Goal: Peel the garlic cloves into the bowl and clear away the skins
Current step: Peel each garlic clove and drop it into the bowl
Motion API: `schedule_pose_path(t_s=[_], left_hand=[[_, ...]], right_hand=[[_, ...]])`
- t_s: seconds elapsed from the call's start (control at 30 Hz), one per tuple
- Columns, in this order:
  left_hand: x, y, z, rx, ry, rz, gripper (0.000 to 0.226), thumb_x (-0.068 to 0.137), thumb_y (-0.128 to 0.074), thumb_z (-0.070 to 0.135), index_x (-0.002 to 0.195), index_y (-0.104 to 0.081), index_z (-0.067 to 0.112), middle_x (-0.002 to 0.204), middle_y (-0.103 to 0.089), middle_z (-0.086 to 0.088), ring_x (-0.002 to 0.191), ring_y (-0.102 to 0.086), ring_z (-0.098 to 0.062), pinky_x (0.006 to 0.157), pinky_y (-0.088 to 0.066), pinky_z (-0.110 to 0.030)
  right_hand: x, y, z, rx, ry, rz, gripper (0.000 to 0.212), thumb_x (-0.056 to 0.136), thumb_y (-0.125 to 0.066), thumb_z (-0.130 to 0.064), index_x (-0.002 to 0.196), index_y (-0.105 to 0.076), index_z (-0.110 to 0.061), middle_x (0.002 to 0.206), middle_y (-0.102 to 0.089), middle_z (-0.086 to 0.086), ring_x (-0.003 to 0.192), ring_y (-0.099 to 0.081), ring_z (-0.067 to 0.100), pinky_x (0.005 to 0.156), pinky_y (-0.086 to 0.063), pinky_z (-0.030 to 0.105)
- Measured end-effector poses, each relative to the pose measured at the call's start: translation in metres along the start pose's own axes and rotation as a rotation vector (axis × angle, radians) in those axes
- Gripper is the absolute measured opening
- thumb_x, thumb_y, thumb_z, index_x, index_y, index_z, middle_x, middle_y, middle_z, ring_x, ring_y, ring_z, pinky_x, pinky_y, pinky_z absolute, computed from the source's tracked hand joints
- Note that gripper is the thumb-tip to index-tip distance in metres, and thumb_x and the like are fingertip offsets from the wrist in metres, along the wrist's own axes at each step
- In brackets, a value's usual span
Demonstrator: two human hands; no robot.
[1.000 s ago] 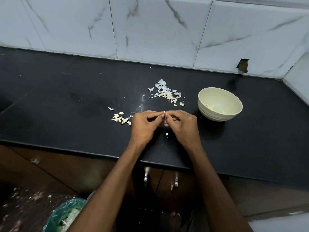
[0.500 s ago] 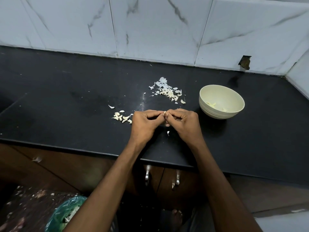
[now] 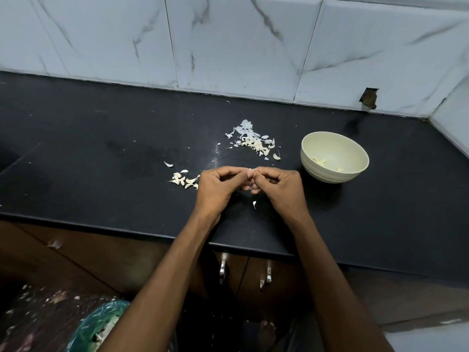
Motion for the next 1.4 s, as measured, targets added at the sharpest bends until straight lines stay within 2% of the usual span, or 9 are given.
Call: schedule_pose_path(t_s=[0.23,0.47,0.63,0.77,0.93,1.1,1.23,1.4], left_hand=[[0.002,0.002,-0.002,-0.023,0.026,-0.021,0.016,0.094,-0.073,0.005,0.099,-0.074,-0.01,0.086,-0.076,-0.02,0.071,-0.071,-0.019,0.068,-0.058,-0.024],[0.003,0.002,-0.002,-0.009,0.004,-0.029,0.012,0.096,-0.07,0.004,0.099,-0.075,-0.006,0.086,-0.076,-0.02,0.076,-0.071,-0.022,0.072,-0.058,-0.026],[0.002,0.003,-0.001,-0.028,0.0,-0.013,0.012,0.096,-0.071,0.006,0.1,-0.075,-0.004,0.085,-0.076,-0.016,0.08,-0.07,-0.022,0.075,-0.059,-0.03],[0.003,0.004,-0.001,-0.018,-0.018,0.001,0.014,0.094,-0.074,0.007,0.101,-0.076,-0.005,0.087,-0.075,-0.018,0.08,-0.069,-0.023,0.074,-0.058,-0.031],[0.002,0.003,0.0,0.008,-0.056,0.006,0.014,0.095,-0.072,0.005,0.101,-0.075,-0.007,0.086,-0.076,-0.02,0.078,-0.07,-0.021,0.071,-0.057,-0.027],[0.002,0.003,-0.002,0.118,-0.088,0.005,0.008,0.095,-0.073,0.009,0.098,-0.077,0.002,0.078,-0.075,-0.001,0.069,-0.062,-0.007,0.066,-0.051,-0.023],[0.005,0.005,-0.006,0.129,-0.093,0.002,0.011,0.098,-0.07,0.011,0.102,-0.075,0.002,0.084,-0.073,-0.003,0.073,-0.056,-0.012,0.067,-0.047,-0.026],[0.008,0.01,-0.006,0.045,-0.086,0.038,0.009,0.099,-0.067,0.006,0.104,-0.073,0.003,0.085,-0.072,-0.002,0.074,-0.056,-0.015,0.068,-0.049,-0.023]], right_hand=[[-0.001,-0.001,-0.002,0.05,-0.027,-0.009,0.015,0.097,-0.066,0.004,0.095,-0.08,0.0,0.075,-0.076,-0.002,0.067,-0.067,0.005,0.065,-0.058,0.022],[0.001,-0.002,0.0,0.119,-0.109,0.021,0.021,0.096,-0.067,0.003,0.087,-0.08,-0.011,0.075,-0.075,0.006,0.067,-0.065,0.012,0.064,-0.061,0.026],[0.004,-0.001,0.004,0.214,-0.192,0.016,0.012,0.098,-0.069,-0.005,0.096,-0.078,0.003,0.08,-0.074,0.015,0.07,-0.066,0.017,0.068,-0.062,0.03],[0.003,-0.001,0.004,0.218,-0.189,-0.002,0.018,0.091,-0.08,-0.012,0.099,-0.077,0.004,0.083,-0.077,0.016,0.071,-0.069,0.016,0.068,-0.06,0.027],[0.004,-0.002,0.006,0.182,-0.156,0.002,0.009,0.096,-0.072,-0.005,0.1,-0.077,0.002,0.079,-0.076,0.011,0.068,-0.068,0.014,0.066,-0.061,0.026],[0.005,-0.003,0.008,0.144,-0.182,0.015,0.009,0.097,-0.066,0.002,0.096,-0.075,0.001,0.074,-0.073,0.007,0.063,-0.065,0.012,0.063,-0.062,0.027],[0.007,-0.003,0.01,0.155,-0.214,0.021,0.009,0.099,-0.064,0.002,0.097,-0.073,0.004,0.073,-0.071,0.008,0.061,-0.064,0.011,0.061,-0.06,0.026],[0.009,-0.002,0.012,0.208,-0.256,0.063,0.009,0.098,-0.068,-0.004,0.096,-0.073,0.002,0.074,-0.071,0.009,0.062,-0.064,0.011,0.063,-0.061,0.027]])
Point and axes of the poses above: each hand's wrist, its own x-axis towards the middle knuckle, its own y-axis out of the back of the hand, z = x × y, the point moved 3 cm from there along x, towards the middle knuckle
